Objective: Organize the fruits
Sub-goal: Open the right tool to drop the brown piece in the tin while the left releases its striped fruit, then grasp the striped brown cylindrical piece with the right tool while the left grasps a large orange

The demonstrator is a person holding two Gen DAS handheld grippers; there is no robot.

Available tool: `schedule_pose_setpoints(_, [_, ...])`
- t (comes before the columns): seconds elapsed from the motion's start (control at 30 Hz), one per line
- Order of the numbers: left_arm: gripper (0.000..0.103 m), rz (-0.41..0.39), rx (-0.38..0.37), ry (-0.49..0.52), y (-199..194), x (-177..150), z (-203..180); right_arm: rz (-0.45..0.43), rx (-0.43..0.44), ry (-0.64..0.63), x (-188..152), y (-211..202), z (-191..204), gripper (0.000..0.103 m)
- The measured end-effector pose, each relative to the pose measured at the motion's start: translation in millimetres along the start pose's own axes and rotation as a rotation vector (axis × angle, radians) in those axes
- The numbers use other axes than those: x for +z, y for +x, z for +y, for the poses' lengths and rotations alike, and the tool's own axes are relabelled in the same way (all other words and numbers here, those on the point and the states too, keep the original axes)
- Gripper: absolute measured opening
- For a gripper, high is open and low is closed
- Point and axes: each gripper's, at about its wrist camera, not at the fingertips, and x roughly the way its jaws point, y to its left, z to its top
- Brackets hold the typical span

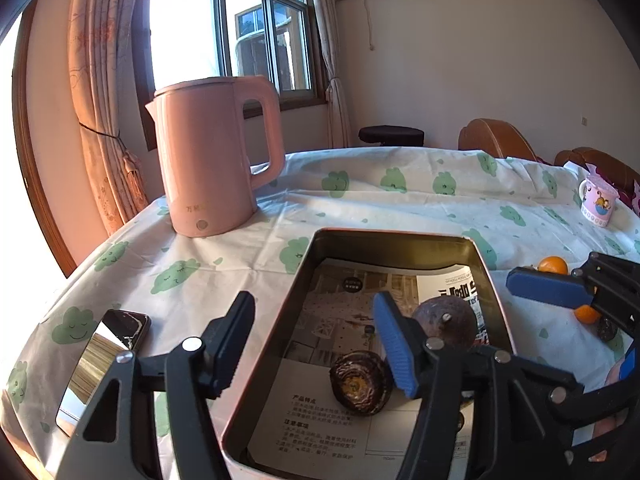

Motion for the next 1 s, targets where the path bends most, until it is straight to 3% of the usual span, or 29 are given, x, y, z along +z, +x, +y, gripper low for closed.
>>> schedule_pose_setpoints(0.17, [0.068, -0.033, -0.026, -0.03, -14, -1, -6, -0.002, -0.083, -0.017, -8, -22, -13, 0.058])
schedule_pose_setpoints(0.43, [0.075, -0.081, -0.106, 0.001, -40, 2, -45, -0.008, -0.219, 0.117, -43, -86, -71, 0.062])
schedule_pose_setpoints(0.67, [0.077, -0.047, -0.212, 0.049, -41, 2, -99, 0.033, -0.346, 0.274, -83, -124, -133, 0.062])
schedule_pose_setpoints(0.8, [0.077, -0.003, -0.271, 0.086, -34, 0, -130, 0.044, -0.31, 0.373, -92, -126, -154, 0.062])
schedule_pose_setpoints(1.0, [0.077, 0.048, -0.332, 0.119, -21, 2, -163, 0.119, -0.258, 0.37, -93, -113, -160, 0.062])
